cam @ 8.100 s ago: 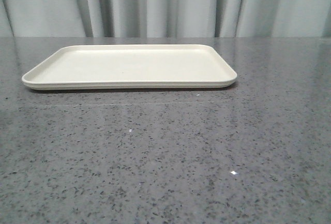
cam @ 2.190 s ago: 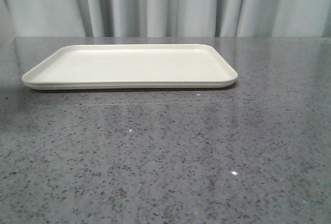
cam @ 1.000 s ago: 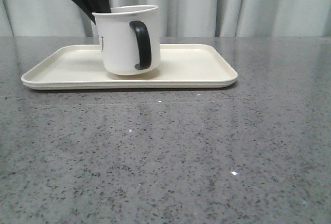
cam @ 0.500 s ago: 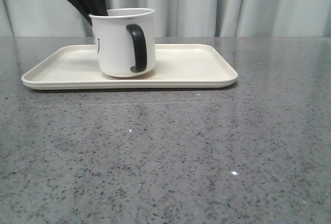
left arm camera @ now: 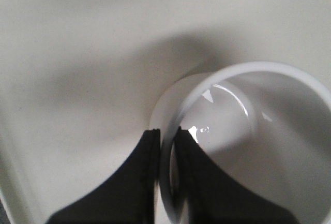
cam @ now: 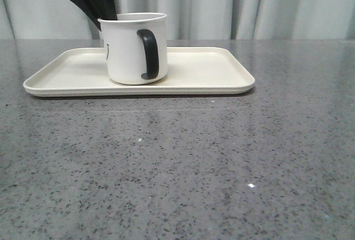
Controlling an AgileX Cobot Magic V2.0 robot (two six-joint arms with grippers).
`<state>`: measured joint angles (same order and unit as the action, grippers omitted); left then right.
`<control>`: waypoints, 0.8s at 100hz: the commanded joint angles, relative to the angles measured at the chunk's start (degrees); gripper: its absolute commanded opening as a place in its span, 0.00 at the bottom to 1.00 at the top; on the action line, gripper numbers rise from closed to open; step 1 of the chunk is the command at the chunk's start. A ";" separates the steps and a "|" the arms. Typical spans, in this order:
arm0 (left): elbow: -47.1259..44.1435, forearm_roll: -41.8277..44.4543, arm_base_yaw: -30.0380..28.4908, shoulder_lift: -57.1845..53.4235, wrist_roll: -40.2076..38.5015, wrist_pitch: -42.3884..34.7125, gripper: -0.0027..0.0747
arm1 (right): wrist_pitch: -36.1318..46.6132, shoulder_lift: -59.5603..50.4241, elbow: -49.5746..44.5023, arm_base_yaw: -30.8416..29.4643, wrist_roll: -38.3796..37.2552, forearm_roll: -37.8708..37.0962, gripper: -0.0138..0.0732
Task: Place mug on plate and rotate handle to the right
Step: 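Open the left gripper and lift it away from the mug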
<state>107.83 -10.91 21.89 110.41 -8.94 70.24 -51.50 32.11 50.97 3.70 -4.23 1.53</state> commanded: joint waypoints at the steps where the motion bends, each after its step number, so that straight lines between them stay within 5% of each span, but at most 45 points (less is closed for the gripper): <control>1: 1.92 -0.83 0.34 -2.86 -0.51 -1.10 0.01 | 4.49 0.71 1.83 -0.02 0.39 -0.09 0.76; 23: 1.92 -1.42 0.34 -2.86 1.40 -1.10 0.12 | 4.72 0.71 1.83 -0.02 0.39 -0.09 0.76; 56: 1.92 -2.00 0.34 -2.86 1.40 -1.49 0.66 | 4.90 0.71 1.83 -0.02 0.39 -0.09 0.76; 80: 1.92 -2.65 0.34 -3.22 1.40 -2.67 0.68 | 4.90 0.71 1.83 -0.02 0.39 -0.09 0.76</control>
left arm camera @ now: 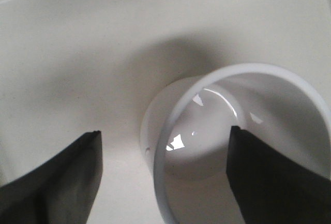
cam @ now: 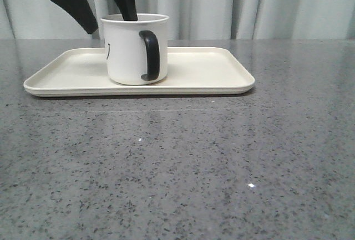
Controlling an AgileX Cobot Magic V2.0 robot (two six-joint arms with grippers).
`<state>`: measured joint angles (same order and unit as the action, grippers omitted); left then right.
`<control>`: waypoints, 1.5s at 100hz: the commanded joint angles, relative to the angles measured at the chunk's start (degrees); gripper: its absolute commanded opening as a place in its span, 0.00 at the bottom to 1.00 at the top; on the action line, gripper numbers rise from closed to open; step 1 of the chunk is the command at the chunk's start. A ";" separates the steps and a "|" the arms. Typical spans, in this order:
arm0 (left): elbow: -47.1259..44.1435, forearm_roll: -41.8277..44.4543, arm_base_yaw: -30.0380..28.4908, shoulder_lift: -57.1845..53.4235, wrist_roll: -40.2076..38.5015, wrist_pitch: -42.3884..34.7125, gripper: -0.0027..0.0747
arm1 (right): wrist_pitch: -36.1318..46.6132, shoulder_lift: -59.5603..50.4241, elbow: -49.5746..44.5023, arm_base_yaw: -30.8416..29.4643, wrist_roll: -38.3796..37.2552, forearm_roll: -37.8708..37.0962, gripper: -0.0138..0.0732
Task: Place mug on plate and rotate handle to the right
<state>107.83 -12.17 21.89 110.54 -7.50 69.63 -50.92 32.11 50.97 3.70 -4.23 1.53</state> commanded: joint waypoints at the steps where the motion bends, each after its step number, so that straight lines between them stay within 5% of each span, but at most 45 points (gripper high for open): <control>1: 1.92 -1.39 0.34 -3.35 -0.04 -2.06 0.68 | 4.33 0.71 1.83 -0.02 0.39 -0.09 0.76; 65: -3.37 4.27 -1.90 -18.55 1.09 -7.20 0.68 | 4.35 0.71 1.83 -0.02 0.39 -0.09 0.76; 150: -55.19 6.68 -16.59 -60.68 1.48 -20.23 0.67 | 5.04 0.71 1.83 -0.02 0.39 -0.09 0.76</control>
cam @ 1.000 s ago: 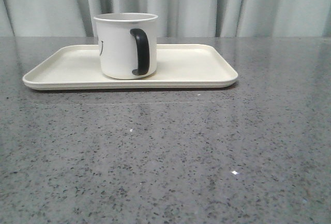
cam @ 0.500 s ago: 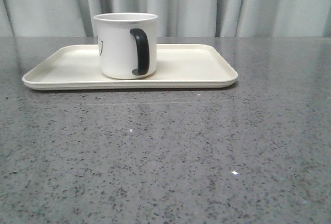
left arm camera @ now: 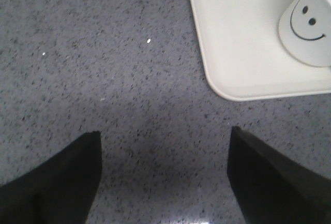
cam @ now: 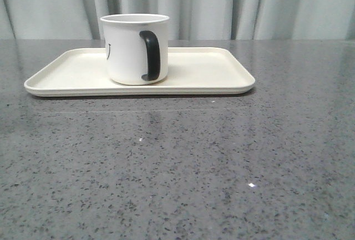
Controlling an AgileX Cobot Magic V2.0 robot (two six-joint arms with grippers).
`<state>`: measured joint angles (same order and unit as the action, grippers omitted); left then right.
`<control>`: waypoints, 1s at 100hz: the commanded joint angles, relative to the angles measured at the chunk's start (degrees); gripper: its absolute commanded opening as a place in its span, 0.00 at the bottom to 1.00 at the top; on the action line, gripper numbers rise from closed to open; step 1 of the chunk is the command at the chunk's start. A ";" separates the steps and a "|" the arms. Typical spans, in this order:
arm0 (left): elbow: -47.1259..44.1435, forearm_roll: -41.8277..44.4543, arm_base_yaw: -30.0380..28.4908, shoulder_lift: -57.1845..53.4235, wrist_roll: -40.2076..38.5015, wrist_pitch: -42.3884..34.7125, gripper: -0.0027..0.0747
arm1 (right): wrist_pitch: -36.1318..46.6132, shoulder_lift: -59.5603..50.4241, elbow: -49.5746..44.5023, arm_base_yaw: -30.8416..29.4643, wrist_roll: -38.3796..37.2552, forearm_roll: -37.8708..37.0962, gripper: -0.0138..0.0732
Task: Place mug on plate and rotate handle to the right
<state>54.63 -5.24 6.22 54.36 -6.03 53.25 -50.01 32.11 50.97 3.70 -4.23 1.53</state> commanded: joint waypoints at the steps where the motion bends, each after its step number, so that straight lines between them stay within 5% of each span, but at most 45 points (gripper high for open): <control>1: -2.31 -0.25 -0.94 -4.81 0.01 -3.85 0.67 | 4.13 0.71 1.83 -0.02 0.39 -0.09 0.76; 45: -12.47 -0.25 -1.32 -19.19 0.01 -3.85 0.67 | 4.13 0.77 1.83 -0.02 0.39 1.13 0.76; 59: -12.47 -0.25 -1.32 -19.28 0.01 -3.95 0.67 | 4.02 2.39 1.83 0.24 2.43 7.59 0.76; 100: -12.47 -0.25 -1.32 -19.28 0.01 -4.51 0.67 | 5.12 18.12 1.88 0.25 26.11 35.91 0.76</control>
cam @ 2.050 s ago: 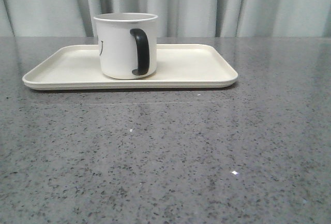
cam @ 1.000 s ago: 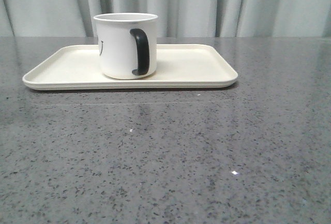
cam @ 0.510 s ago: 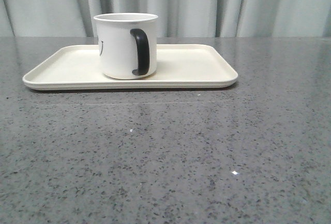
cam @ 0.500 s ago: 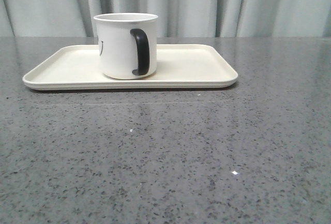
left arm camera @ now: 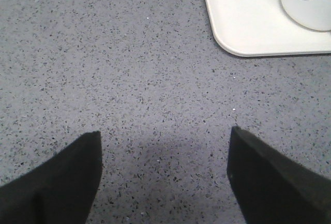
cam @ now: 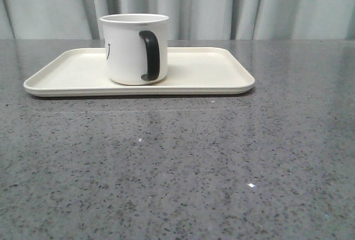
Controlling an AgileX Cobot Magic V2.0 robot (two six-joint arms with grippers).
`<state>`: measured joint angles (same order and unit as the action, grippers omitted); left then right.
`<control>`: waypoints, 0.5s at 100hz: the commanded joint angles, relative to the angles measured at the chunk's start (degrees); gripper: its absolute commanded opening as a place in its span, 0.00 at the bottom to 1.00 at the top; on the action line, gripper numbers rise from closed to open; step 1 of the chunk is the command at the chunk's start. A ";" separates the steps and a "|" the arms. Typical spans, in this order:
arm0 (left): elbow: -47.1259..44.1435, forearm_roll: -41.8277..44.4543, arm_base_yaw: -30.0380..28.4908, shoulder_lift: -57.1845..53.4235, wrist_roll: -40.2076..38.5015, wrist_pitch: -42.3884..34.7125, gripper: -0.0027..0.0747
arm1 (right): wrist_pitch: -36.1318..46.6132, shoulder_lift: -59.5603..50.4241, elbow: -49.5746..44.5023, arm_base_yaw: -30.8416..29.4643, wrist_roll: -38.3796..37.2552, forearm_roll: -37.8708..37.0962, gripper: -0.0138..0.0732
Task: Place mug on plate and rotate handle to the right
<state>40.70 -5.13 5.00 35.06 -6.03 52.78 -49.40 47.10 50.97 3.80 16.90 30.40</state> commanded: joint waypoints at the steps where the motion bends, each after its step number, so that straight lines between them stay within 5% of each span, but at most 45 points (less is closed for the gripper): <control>1: 1.46 -0.36 -0.10 0.01 0.01 -4.04 0.67 | 4.62 3.69 1.88 0.21 5.19 7.33 0.76; 50: 1.46 -0.36 -0.10 0.01 0.01 -4.39 0.67 | 11.60 24.13 17.86 17.45 6.66 6.43 0.76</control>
<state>40.70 -5.13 5.00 35.06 -6.03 52.01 -41.45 68.45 63.26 18.60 23.09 36.58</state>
